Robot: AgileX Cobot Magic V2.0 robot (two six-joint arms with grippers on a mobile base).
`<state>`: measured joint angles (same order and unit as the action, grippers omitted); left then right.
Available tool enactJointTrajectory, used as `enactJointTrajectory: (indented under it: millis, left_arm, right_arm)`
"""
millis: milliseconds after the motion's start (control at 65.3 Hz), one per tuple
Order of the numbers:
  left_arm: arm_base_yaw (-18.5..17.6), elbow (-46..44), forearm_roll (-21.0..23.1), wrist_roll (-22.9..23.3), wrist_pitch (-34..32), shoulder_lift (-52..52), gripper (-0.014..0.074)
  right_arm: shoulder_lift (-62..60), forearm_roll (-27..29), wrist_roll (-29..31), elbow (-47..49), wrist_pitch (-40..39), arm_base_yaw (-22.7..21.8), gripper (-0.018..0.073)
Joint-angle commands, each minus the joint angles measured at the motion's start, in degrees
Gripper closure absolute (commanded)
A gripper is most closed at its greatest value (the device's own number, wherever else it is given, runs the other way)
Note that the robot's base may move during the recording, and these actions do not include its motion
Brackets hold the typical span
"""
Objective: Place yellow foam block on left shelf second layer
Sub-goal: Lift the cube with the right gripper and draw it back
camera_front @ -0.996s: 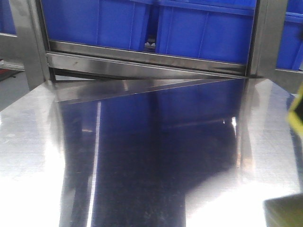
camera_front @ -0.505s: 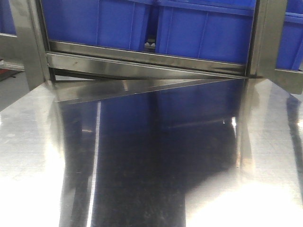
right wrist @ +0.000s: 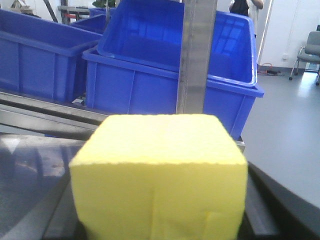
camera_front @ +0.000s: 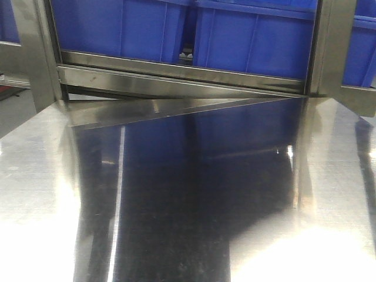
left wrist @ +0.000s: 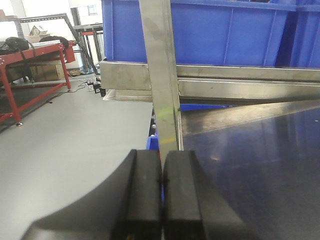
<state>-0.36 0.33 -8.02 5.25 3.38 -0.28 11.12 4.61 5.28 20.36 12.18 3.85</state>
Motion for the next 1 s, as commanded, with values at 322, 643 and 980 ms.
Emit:
enactJointTrajectory:
  millis: [322,643,980]
  left_arm:
    - [-0.2,1.4,0.4,0.3,-4.7,-1.2,0.0460]
    - [-0.2,1.4,0.4,0.3,-4.7,-1.2,0.0460]
    - [-0.2,1.4,0.4,0.3,-4.7,-1.2,0.0460]
  right_arm:
    - [0.4,0.2,0.5,1.6,-5.6,-0.4,0.0096]
    - [0.4,0.2,0.5,1.6,-5.6,-0.4,0.0096]
    - [0.4,0.2,0.5,1.6,-5.6,-0.4,0.0096]
